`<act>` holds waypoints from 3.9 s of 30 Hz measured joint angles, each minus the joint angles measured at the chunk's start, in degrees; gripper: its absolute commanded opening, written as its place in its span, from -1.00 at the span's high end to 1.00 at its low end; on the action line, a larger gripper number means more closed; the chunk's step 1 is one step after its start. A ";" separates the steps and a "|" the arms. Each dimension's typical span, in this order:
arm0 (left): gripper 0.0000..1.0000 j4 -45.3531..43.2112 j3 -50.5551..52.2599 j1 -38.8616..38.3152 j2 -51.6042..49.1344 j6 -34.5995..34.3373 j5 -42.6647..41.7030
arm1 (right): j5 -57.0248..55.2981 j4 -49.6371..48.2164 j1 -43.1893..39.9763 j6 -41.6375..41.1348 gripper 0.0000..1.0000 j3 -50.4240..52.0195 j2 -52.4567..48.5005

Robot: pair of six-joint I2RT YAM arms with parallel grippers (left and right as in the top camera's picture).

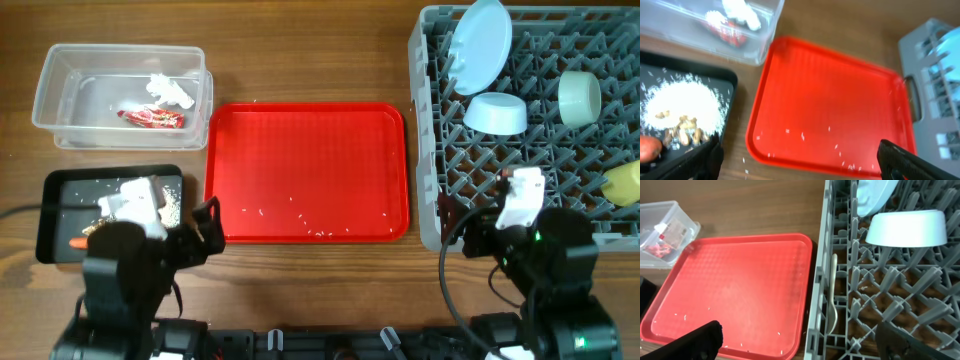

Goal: Sort waste into correct bins and load items into the dishwasher rack

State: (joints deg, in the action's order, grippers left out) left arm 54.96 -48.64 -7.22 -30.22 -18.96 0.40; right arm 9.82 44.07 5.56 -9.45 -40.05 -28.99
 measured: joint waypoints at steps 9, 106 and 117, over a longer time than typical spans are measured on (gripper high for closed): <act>-1.00 0.26 0.70 0.00 6.19 0.00 1.11 | 0.00 0.15 0.00 -2.29 -1.00 0.94 3.45; -1.00 2.40 4.13 2.60 11.34 0.04 1.55 | -7.89 -44.00 0.00 3.34 -0.99 39.69 28.00; -1.00 -31.43 34.32 3.65 28.15 0.07 1.16 | -7.69 -44.02 0.00 3.37 -1.00 39.69 28.02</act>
State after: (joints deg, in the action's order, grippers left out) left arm 23.53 -14.33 -3.57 -2.07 -18.90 1.56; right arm 2.13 0.05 5.56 -6.09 -0.36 -0.97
